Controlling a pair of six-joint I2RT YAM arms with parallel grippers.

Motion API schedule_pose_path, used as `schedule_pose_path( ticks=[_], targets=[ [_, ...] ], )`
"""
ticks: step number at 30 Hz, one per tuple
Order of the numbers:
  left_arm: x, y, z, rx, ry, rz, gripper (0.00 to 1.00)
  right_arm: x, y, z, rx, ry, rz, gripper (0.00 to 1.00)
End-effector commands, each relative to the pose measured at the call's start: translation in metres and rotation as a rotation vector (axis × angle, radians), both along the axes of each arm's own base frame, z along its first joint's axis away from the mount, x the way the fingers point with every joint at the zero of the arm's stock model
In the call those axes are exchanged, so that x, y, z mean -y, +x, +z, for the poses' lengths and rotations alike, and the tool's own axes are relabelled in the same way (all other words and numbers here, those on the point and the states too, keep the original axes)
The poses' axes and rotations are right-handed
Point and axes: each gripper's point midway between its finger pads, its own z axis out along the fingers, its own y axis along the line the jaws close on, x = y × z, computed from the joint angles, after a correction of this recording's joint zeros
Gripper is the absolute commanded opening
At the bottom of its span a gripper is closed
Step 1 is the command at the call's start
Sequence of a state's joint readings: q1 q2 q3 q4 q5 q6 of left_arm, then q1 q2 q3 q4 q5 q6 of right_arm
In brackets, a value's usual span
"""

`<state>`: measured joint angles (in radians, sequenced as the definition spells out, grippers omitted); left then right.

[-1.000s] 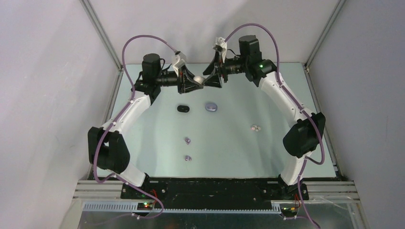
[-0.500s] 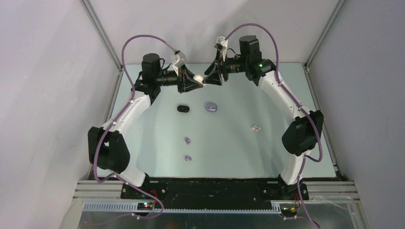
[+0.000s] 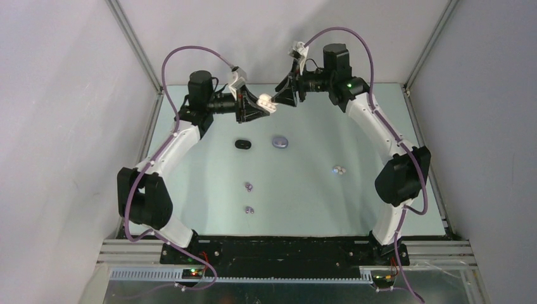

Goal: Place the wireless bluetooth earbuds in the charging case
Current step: Open the charging case, then pick up the earbud from the center of the board.

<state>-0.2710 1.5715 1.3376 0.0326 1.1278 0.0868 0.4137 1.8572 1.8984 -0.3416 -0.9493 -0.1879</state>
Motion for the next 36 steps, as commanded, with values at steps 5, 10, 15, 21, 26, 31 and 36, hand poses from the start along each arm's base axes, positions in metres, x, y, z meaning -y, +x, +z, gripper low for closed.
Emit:
schedule_pose_path(
  ticks=[5,10,15,21,26,31,36],
  targets=[
    [0.007,-0.006,0.025,0.037,-0.056,-0.040,0.00,0.002,0.001,0.030,0.065,0.045,-0.019,0.56],
    [0.006,0.002,0.022,-0.014,-0.082,0.006,0.00,0.017,-0.031,0.068,0.102,0.086,0.042,0.60],
    [0.005,0.005,0.027,-0.075,-0.129,0.045,0.00,0.051,-0.048,0.066,0.157,0.013,-0.018,0.62],
    [-0.002,0.006,0.039,-0.080,-0.174,0.098,0.00,0.109,-0.050,-0.035,0.112,-0.241,-0.118,0.51],
    [-0.014,0.005,0.047,-0.060,-0.188,0.154,0.00,0.148,-0.058,-0.113,0.068,-0.514,-0.030,0.37],
    [-0.024,0.005,0.046,-0.065,-0.191,0.189,0.00,0.169,-0.055,-0.174,0.005,-0.724,0.079,0.32],
    [-0.031,0.005,0.046,-0.065,-0.193,0.210,0.00,0.178,-0.046,-0.219,0.025,-0.904,0.238,0.31]
  ],
)
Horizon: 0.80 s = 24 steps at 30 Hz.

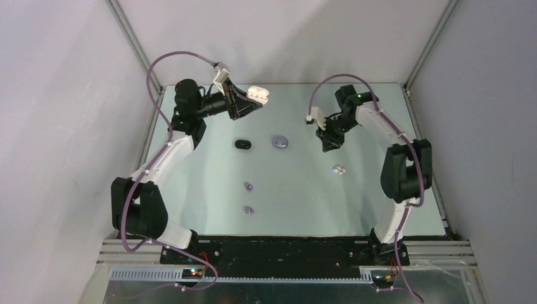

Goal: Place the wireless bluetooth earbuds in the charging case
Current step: Pick up the earbud from the center of the board.

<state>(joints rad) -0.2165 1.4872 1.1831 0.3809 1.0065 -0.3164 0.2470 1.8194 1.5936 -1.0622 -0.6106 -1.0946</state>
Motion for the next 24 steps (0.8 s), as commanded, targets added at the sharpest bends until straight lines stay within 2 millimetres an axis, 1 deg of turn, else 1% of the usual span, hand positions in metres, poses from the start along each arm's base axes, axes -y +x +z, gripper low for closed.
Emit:
schedule_pose_path(
  ticks=[1,3,5,9,11,13,19,24],
  targets=[
    [-0.009,-0.005,0.020,0.053,-0.024,0.032,0.00,0.014,-0.001,-0.018,0.038,-0.188,0.218,0.31],
    [-0.010,-0.005,0.020,0.052,-0.027,0.038,0.00,0.019,0.000,-0.038,0.018,-0.250,0.275,0.31],
    [-0.012,-0.005,0.018,0.049,-0.029,0.046,0.00,0.021,0.002,-0.052,0.014,-0.296,0.320,0.31],
    [-0.016,-0.004,0.016,0.047,-0.029,0.066,0.00,0.028,0.010,-0.071,0.012,-0.355,0.370,0.31],
    [-0.018,-0.002,0.015,0.048,-0.026,0.074,0.00,0.034,0.014,-0.079,0.009,-0.396,0.395,0.31],
    [-0.019,0.000,0.014,0.049,-0.023,0.080,0.00,0.039,0.014,-0.084,0.007,-0.418,0.428,0.31],
    [-0.019,0.004,0.014,0.049,-0.015,0.086,0.00,0.051,0.003,-0.089,-0.034,-0.435,0.507,0.36],
    [-0.018,0.008,0.012,0.045,-0.008,0.089,0.00,0.052,-0.002,-0.094,-0.056,-0.433,0.527,0.36]
  ],
)
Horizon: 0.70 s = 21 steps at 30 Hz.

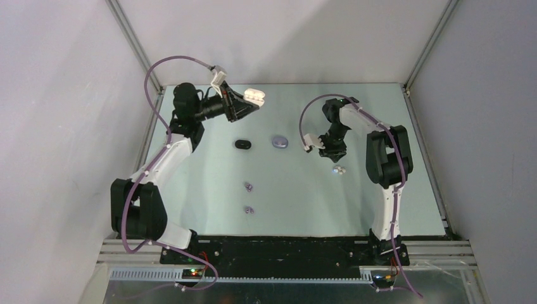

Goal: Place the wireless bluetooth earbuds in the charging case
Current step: Pick up the earbud from the center of the board.

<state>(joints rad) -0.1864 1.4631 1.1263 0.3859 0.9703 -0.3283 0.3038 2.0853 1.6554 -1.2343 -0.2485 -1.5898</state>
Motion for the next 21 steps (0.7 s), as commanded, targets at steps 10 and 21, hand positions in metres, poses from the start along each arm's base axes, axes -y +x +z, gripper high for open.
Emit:
schedule_pose_path(
  ticks=[10,21],
  targets=[
    [-0.003,0.010,0.022,0.075,0.006,0.024,0.00,0.002,-0.013,-0.008,-0.071,-0.007,0.040,0.35],
    [-0.003,0.014,0.018,0.066,0.014,0.030,0.00,0.008,-0.022,-0.015,-0.093,-0.022,0.037,0.33]
  ],
)
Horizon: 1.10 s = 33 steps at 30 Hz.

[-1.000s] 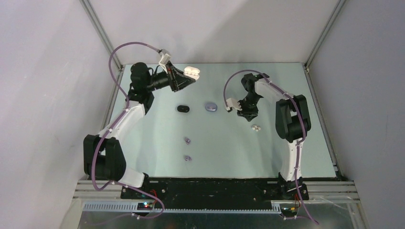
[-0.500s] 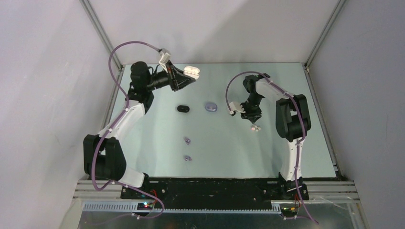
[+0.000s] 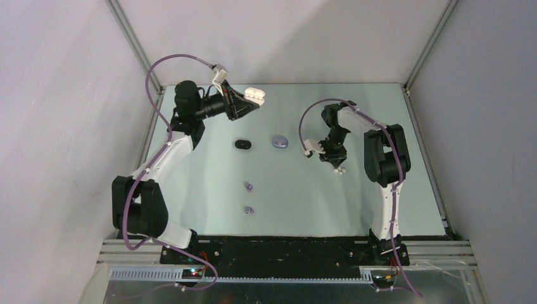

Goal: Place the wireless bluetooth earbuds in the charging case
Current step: Pick up the earbud from the center of the board.

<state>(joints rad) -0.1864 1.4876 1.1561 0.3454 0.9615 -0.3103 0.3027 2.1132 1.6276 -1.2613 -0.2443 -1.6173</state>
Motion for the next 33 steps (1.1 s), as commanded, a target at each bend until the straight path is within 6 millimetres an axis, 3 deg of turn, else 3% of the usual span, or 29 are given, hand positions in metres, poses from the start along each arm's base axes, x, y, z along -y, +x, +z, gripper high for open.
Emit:
schedule_pose_path(
  ticks=[1,21,29,33],
  targets=[
    [-0.003,0.007,0.021,0.081,0.002,0.020,0.00,0.003,-0.008,-0.001,-0.022,0.001,0.011,0.33],
    [-0.003,0.010,0.016,0.070,0.009,0.027,0.00,0.005,-0.027,0.002,-0.056,0.023,-0.016,0.34],
    [-0.004,0.011,0.015,0.067,0.011,0.030,0.00,0.001,-0.028,0.006,-0.067,0.027,-0.014,0.23],
    [-0.004,0.011,0.014,0.066,0.013,0.032,0.00,-0.005,-0.026,0.017,-0.066,0.053,-0.036,0.17]
  ],
)
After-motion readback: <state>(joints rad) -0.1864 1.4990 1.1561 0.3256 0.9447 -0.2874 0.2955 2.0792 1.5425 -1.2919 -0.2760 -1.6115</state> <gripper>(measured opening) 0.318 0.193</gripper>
